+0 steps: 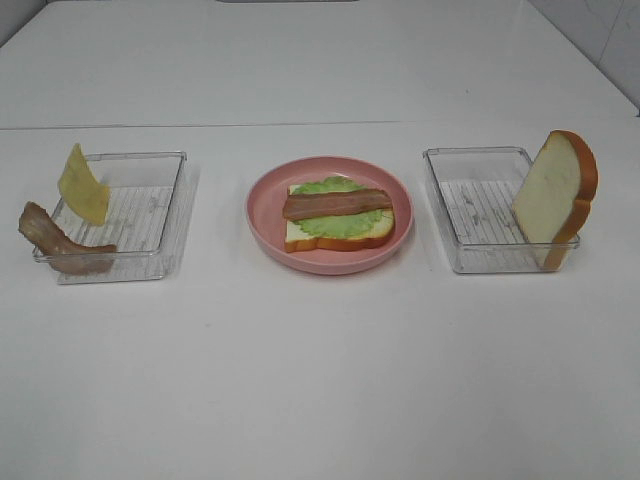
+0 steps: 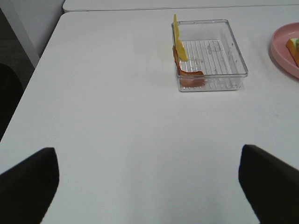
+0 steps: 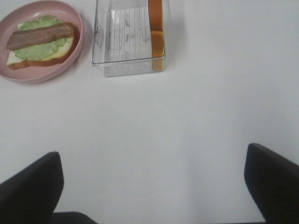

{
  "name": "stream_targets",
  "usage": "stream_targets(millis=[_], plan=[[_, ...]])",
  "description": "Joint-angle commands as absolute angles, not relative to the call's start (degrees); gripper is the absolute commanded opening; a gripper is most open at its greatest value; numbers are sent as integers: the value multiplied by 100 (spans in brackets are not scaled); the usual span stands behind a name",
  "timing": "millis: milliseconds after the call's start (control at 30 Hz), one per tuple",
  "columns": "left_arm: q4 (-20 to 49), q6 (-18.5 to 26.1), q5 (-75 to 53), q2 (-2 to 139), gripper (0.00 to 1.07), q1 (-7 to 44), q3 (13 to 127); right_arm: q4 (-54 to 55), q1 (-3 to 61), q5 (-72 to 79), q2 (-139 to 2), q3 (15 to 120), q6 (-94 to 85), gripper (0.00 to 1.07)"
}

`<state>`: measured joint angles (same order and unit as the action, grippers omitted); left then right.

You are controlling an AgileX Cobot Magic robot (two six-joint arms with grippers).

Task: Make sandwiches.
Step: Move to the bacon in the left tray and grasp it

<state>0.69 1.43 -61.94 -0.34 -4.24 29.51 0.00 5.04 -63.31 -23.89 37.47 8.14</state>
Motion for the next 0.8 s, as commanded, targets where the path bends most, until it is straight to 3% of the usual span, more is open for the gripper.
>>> stream_targets(millis=[33, 100, 433, 800], plan=[[80, 97, -6159, -115, 100, -435, 2951, -69, 493, -6217, -2063, 3621, 739, 98], [80, 97, -6159, -109, 100, -435, 2951, -143, 493, -6182, -1192, 3249, 619, 98], [80, 97, -6159, -97, 100, -435, 2951, -80, 493, -6308, 241, 2595, 246, 98], [74, 97, -6159, -80, 100, -435, 2951, -29, 498, -6303, 201, 2595, 178, 98]])
